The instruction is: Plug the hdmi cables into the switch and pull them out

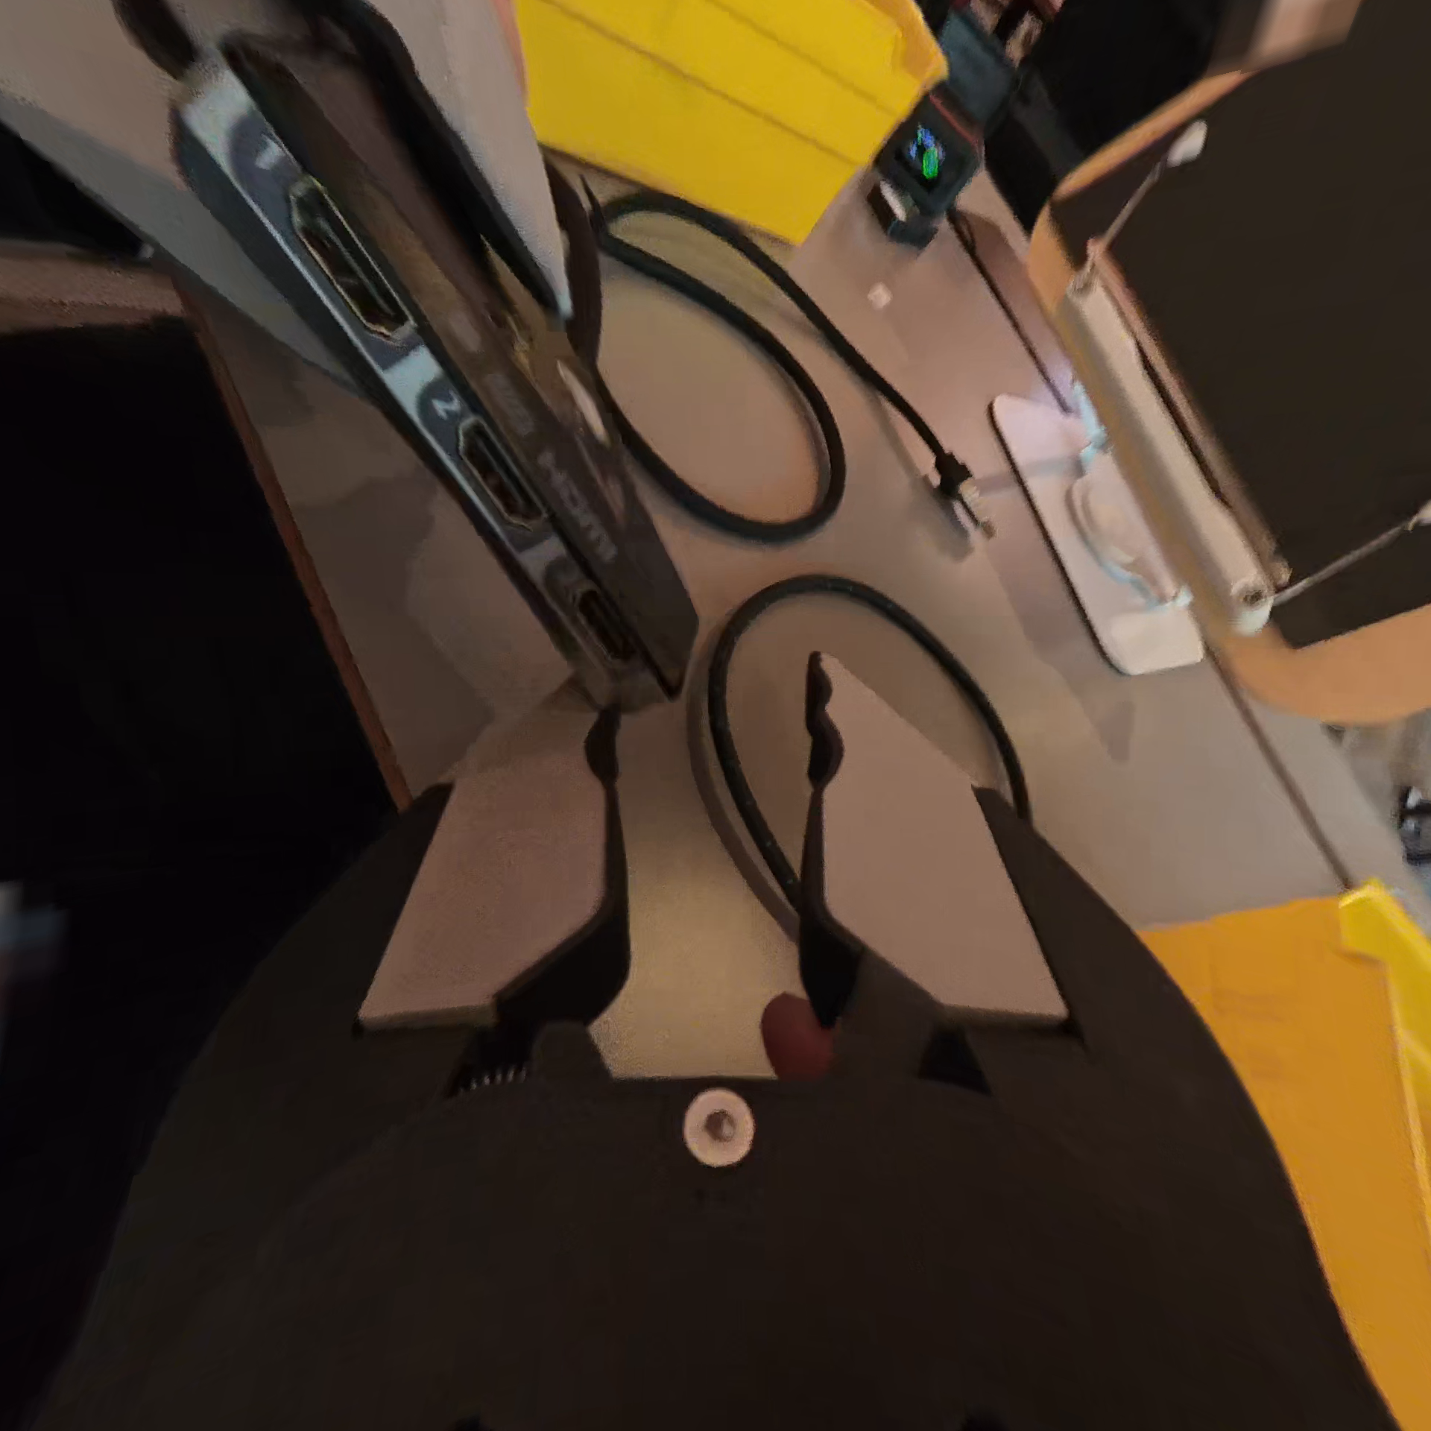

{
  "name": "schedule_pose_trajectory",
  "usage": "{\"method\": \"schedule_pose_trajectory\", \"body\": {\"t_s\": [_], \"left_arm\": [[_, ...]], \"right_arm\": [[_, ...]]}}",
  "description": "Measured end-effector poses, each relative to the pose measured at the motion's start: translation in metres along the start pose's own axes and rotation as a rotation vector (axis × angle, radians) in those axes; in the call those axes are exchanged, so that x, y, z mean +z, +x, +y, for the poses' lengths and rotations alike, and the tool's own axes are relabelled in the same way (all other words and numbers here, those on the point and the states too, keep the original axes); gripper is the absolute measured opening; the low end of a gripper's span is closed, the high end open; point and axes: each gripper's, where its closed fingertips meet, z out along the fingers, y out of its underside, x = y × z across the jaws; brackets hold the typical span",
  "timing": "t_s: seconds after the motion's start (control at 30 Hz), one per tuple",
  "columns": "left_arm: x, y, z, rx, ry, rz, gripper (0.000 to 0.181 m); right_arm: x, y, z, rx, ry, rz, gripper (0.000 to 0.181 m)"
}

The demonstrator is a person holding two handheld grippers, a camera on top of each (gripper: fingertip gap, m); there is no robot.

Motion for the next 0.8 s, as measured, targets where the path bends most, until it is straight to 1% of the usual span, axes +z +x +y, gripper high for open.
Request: {"method": "schedule_pose_trajectory", "body": {"t_s": [0.07,0.1,0.13,0.2,0.3,0.43,0.5,0.57,0.63,0.73,0.8], "left_arm": [[-0.002,0.000,-0.002,-0.037,0.020,0.023,0.022],[-0.002,0.000,0.002,-0.049,0.004,0.038,0.022],[-0.001,0.003,0.004,-0.050,-0.008,0.057,0.022],[-0.001,0.003,0.007,-0.040,-0.023,0.056,0.023],[-0.001,0.000,0.009,-0.021,-0.034,0.022,0.024],[0.001,0.003,0.012,0.051,-0.060,-0.010,0.023],[0.004,0.007,0.014,0.119,-0.081,-0.035,0.027],[0.007,0.011,0.020,0.167,-0.132,-0.037,0.025],[0.010,0.014,0.023,0.200,-0.170,-0.043,0.025],[0.014,0.017,0.015,0.257,-0.219,-0.036,0.030],[0.015,0.013,0.020,0.290,-0.325,-0.035,0.031]], "right_arm": [[-0.004,-0.009,-0.010,-0.096,0.043,0.009,0.029],[-0.005,-0.015,-0.013,-0.143,0.060,0.001,0.021],[-0.006,-0.018,-0.013,-0.186,0.051,0.008,0.018],[-0.004,-0.016,-0.011,-0.230,0.017,0.058,0.018],[-0.003,-0.013,-0.012,-0.230,0.009,0.084,0.018],[-0.008,-0.019,-0.018,-0.266,0.009,0.072,0.018],[-0.011,-0.025,-0.019,-0.296,-0.022,0.048,0.018],[-0.010,-0.027,-0.010,-0.349,-0.108,0.042,0.018],[-0.009,-0.027,-0.003,-0.385,-0.157,0.052,0.018],[-0.012,-0.025,-0.003,-0.381,-0.174,0.062,0.019],[-0.015,-0.023,-0.008,-0.379,-0.161,0.072,0.018]]}}
